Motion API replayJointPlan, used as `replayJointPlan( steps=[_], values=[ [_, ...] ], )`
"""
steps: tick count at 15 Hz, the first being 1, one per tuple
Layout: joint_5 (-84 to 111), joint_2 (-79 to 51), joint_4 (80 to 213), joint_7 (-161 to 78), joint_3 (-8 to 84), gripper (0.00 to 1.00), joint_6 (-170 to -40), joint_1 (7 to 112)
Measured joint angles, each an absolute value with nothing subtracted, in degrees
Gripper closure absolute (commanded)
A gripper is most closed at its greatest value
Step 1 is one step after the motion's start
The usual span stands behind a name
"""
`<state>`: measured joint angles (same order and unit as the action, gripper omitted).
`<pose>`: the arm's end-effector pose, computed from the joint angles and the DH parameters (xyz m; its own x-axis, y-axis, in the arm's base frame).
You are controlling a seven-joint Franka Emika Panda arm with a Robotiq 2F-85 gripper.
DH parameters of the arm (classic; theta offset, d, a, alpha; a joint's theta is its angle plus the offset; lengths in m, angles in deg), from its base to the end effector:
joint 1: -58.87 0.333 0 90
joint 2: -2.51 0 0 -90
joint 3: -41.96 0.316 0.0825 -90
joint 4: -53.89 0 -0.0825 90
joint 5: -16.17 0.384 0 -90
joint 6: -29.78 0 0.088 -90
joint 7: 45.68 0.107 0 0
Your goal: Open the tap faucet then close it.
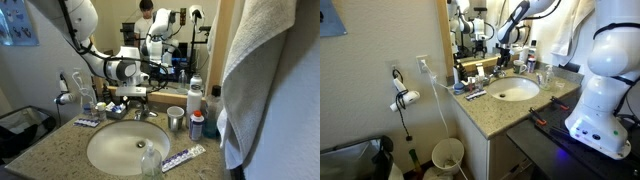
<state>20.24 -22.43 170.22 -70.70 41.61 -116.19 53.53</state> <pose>0.6060 -0.0612 0.2374 0.9569 0.2758 0.0909 0.2773 -0.9608 -0.0037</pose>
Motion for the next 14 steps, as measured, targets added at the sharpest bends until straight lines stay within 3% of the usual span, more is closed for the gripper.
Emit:
replayJointPlan(
  steps=[1,2,4,12,14],
  values=[
    [19.55,-22.70,169.77,-69.85,41.61,0.00,-116.45,53.53],
    [18.95,-23.03,169.22,-68.96,41.61,0.25,-116.51,53.53],
    [18.16,-23.77,168.20,-67.66,41.61,0.34,-116.78,53.53],
    [17.76,-26.23,166.28,-66.39,41.58,0.96,-120.92,53.52],
    [17.47,-26.57,165.98,-65.43,41.43,1.00,-121.23,53.44]
  ],
)
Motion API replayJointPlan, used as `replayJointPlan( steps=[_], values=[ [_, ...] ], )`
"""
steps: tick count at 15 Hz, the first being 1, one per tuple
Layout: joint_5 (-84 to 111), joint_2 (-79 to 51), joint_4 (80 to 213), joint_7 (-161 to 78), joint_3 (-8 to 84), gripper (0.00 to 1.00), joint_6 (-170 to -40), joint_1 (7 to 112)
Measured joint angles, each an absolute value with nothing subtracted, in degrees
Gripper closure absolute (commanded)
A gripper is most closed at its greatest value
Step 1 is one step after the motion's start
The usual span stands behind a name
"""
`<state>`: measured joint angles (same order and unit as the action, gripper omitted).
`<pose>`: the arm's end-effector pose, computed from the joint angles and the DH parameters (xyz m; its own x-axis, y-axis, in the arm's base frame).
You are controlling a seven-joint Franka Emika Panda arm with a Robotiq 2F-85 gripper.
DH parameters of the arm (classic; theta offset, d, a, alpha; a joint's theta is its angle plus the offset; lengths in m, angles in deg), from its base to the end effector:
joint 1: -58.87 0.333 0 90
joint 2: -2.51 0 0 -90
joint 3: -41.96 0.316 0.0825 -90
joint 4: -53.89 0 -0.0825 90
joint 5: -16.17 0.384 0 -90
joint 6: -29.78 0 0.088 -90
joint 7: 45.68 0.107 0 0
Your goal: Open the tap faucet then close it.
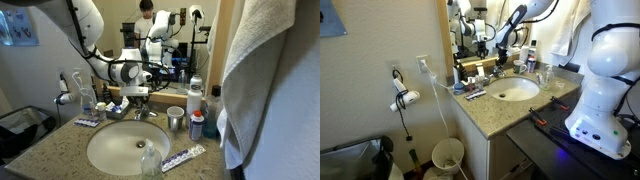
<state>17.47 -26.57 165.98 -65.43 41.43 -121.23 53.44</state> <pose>0.6322 -0.0663 0.2313 0.9610 0.2224 0.1641 0.2173 -0.9749 0.0486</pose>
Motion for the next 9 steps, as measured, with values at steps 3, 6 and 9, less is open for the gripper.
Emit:
replayJointPlan(
  steps=[3,6,9],
  values=[
    [16.39,-27.08,165.68,-62.99,41.38,0.98,-121.32,53.51],
    [14.61,-27.07,165.61,-59.62,40.88,0.98,-121.15,54.08],
    [13.09,-27.06,165.42,-56.41,39.87,0.98,-120.72,55.11]
  ],
)
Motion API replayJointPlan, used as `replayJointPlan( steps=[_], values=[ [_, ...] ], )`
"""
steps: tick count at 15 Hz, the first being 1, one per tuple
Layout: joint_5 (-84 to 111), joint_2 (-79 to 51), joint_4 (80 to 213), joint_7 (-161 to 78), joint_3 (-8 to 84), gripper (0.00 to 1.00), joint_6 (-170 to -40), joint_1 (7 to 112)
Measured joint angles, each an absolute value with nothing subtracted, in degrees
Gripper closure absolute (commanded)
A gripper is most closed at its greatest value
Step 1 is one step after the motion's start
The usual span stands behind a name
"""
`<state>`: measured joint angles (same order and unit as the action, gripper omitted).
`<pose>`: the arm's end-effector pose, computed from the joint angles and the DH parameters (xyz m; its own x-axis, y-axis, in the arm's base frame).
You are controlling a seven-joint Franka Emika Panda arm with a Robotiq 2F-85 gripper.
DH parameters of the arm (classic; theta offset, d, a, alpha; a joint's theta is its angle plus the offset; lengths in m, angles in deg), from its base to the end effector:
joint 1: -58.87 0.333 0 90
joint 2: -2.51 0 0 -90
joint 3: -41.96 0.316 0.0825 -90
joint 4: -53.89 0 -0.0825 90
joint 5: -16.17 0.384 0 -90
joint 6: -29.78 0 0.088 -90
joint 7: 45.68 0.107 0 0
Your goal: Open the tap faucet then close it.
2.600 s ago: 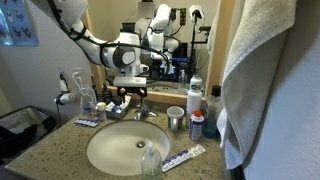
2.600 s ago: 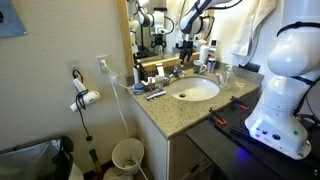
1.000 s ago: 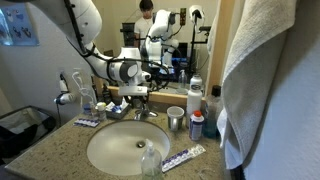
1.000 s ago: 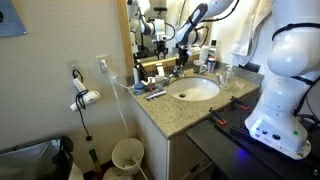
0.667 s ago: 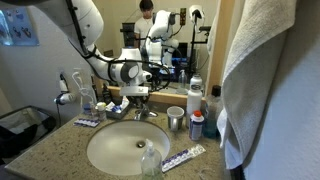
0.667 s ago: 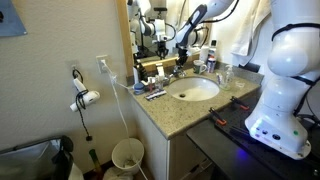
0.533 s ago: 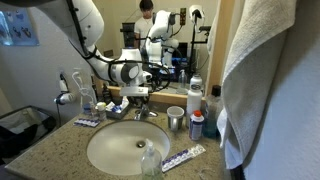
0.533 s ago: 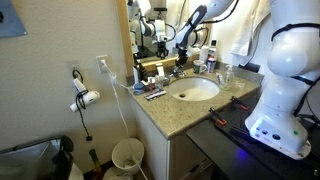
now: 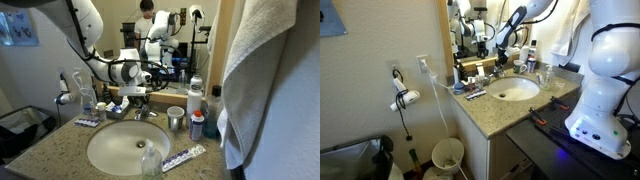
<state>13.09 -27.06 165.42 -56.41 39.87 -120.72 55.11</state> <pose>0.6343 -0.0625 0.2291 0.9788 0.1401 0.1495 0.1291 -0.9883 0.0810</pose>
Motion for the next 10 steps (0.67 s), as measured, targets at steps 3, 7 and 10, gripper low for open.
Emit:
replayJointPlan(
  steps=[3,7,10],
  values=[
    [12.11,-27.11,164.68,-53.40,38.93,0.98,-119.45,55.99],
    [11.95,-27.45,162.78,-50.95,37.92,0.98,-116.91,56.38],
    [11.99,-28.27,160.81,-50.79,37.41,0.98,-114.89,55.90]
  ],
)
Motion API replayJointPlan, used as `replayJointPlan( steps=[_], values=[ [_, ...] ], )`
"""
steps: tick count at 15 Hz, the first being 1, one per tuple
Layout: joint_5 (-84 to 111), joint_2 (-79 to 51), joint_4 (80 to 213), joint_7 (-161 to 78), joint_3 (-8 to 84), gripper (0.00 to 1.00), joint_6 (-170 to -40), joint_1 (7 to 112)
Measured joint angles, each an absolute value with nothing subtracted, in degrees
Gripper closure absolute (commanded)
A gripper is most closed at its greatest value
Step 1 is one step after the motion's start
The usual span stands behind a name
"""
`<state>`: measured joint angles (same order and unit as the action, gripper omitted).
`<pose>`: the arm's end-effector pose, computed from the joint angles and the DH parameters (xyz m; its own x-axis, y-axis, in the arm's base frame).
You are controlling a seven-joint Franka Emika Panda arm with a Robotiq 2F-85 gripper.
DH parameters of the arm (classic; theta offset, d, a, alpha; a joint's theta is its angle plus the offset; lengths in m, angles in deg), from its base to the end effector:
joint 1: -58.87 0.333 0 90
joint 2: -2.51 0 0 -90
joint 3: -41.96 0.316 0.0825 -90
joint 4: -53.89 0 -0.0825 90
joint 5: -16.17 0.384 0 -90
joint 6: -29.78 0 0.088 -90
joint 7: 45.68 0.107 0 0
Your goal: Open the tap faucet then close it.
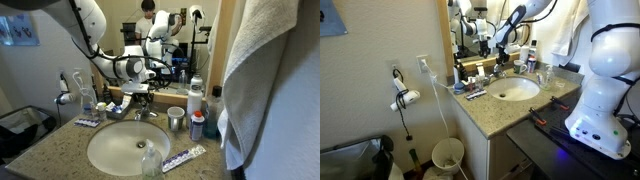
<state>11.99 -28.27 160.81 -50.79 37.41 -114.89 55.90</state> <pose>0.6474 -0.0812 0.2392 0.9933 0.0339 0.1103 0.0229 -0.9947 0.0998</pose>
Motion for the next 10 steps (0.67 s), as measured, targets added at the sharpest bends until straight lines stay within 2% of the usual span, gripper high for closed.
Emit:
replayJointPlan(
  steps=[10],
  values=[
    [13.13,-30.63,155.30,-50.79,37.51,0.98,-106.51,55.56]
  ],
)
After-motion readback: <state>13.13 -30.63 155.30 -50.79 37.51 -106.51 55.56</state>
